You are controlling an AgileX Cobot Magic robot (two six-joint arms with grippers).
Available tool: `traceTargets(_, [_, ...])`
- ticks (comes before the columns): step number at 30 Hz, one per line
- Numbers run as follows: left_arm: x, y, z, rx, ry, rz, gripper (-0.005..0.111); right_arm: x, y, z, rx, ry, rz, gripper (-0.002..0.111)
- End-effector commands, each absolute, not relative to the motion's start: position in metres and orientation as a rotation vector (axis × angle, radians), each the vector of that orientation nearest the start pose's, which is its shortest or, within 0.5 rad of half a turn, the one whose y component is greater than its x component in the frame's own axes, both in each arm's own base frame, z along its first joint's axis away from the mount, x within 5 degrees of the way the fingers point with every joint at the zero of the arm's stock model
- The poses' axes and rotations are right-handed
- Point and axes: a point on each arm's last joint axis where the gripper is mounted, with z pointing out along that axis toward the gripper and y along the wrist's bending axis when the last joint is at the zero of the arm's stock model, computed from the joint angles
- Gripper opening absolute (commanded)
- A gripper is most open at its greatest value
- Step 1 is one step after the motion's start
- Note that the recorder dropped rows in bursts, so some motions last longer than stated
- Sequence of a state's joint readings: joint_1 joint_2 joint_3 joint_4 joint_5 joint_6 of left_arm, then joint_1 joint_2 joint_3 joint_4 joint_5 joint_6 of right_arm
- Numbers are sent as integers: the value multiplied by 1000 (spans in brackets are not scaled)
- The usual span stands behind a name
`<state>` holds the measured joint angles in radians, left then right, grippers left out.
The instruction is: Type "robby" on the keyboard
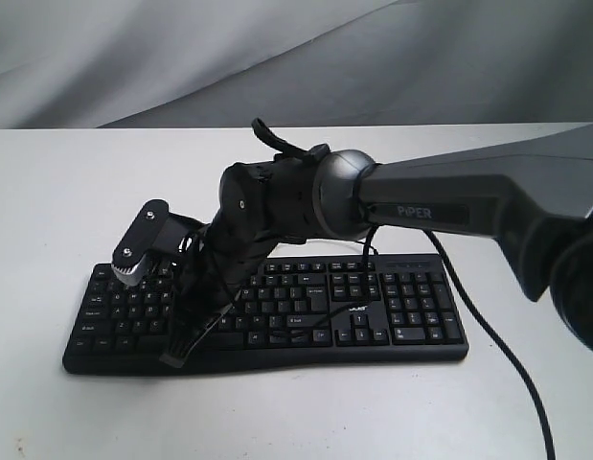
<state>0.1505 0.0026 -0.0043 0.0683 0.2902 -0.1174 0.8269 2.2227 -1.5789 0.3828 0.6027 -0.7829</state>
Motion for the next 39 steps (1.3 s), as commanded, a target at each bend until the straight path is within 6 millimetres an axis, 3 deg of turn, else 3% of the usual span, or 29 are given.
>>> traceTargets(1, [54,10,187,-203,1758,79,1,301,356,127,-1686,2135,399,0])
traceTargets(5, [54,10,187,-203,1758,79,1,301,356,131,-1689,2128,397,0])
traceTargets(13, [54,10,187,-203,1758,79,1,303,352,161,-1673,2052,360,0])
traceTargets(20, [54,10,187,-203,1758,79,1,325,336,161,-1590,2070,336,0])
traceTargets(27, [54,10,187,-203,1758,79,1,336,350,154,-1610,2090,366,0])
traceTargets(39, [54,10,187,-203,1758,79,1,336,349,151,-1637,2128,368,0])
